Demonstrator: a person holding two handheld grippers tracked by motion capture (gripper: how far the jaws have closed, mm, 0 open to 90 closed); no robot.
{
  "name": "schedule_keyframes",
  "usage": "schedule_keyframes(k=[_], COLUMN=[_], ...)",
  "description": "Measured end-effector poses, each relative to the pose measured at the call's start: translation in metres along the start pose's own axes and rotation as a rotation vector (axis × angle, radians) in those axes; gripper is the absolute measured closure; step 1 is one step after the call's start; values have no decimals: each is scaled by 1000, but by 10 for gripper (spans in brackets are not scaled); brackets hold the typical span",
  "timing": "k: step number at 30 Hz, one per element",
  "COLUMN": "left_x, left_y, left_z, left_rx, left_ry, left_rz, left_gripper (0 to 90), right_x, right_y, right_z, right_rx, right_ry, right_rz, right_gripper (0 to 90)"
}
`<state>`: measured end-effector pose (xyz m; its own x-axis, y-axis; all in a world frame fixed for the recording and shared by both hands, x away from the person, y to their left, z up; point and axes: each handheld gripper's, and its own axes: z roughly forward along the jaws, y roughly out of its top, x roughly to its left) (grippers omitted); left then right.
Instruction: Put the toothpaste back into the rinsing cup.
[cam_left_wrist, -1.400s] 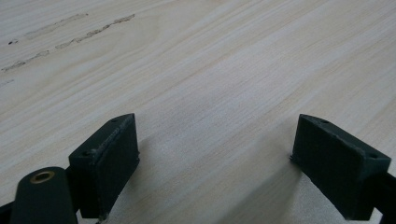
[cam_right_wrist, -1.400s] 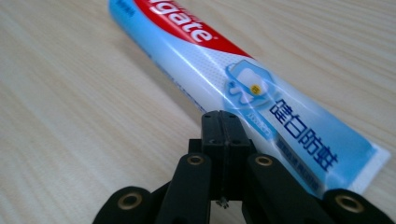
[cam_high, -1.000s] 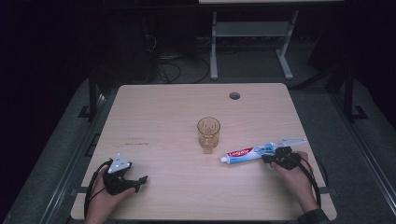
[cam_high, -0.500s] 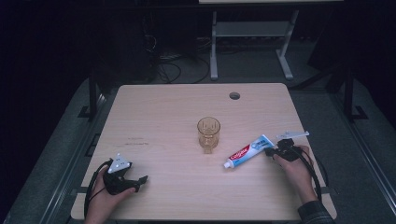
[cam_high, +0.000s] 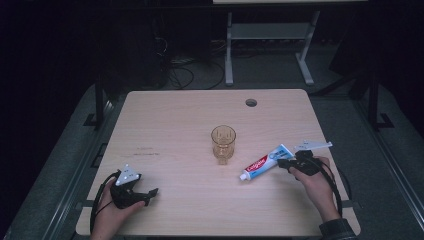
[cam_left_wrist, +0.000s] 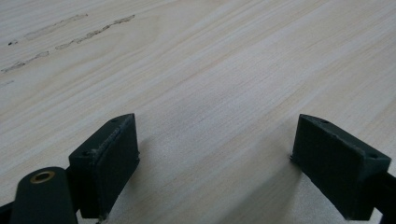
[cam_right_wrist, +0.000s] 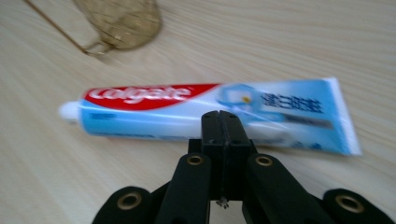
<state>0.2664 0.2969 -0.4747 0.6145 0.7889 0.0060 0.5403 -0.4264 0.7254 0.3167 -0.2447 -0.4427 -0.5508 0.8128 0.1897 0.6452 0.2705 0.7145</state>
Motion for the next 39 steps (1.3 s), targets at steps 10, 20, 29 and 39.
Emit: schedule_keyframes(k=[10,20,29,39], left_x=[0,0,1,1], left_y=[0,0,0,0], left_z=[0,0,0,0], left_rx=[0,0,0,0], left_ry=[0,0,-1,-2], left_rz=[0,0,2,2], left_gripper=[134,134,134,134], right_x=[34,60,71,81], right_y=[17,32,42,39], right_z=[6,31,59,72], right_rx=[-15,10,48,94], right_ry=[86,132,153,160], right_rz=[-62,-125,-144,-174], right_gripper=[898,899,899,900])
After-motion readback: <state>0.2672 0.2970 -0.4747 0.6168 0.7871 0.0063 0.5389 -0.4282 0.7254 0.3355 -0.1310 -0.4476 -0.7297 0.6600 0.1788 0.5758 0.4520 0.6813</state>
